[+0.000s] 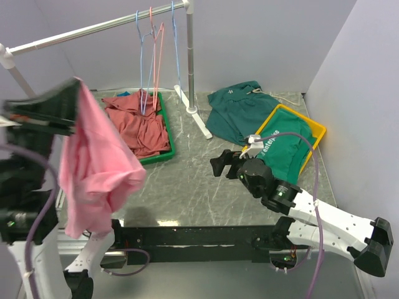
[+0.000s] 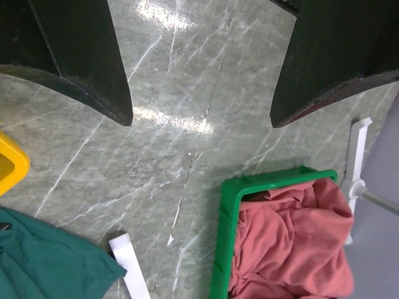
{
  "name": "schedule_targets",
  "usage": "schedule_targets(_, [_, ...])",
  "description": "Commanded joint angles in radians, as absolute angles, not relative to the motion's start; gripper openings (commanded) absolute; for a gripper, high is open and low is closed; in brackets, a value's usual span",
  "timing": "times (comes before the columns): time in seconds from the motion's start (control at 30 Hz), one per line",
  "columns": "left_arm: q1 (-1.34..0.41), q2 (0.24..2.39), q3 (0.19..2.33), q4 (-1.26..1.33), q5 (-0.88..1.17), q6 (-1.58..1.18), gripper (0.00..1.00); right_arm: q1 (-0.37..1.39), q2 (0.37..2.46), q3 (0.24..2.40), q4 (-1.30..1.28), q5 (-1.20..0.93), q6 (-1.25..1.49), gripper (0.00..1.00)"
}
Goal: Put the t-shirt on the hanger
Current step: Place the T-shirt at the center of the board.
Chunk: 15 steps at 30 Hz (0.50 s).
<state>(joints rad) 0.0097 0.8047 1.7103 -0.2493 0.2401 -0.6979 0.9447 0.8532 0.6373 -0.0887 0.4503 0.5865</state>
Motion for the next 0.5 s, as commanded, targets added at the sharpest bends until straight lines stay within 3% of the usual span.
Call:
schedule_targets(0.0, [0.018,0.733,1.467,-0.149,0.454,-0.816,0.01,0.95,0.798,0.632,-0.058,0.462,0.595,0.99])
schedule_targets(0.23, [0.018,0.582,1.166,-0.042,0.526,-0.92,0.01,0.95,0.723,0.591,-0.054,0.454,0.607,0.97])
schedule_targets(0.47, [0.006,0.568,1.086,-0.006,0.575,-0.974,0.01,0.95,0.695,0.537,-0.002,0.4,0.609,0.95])
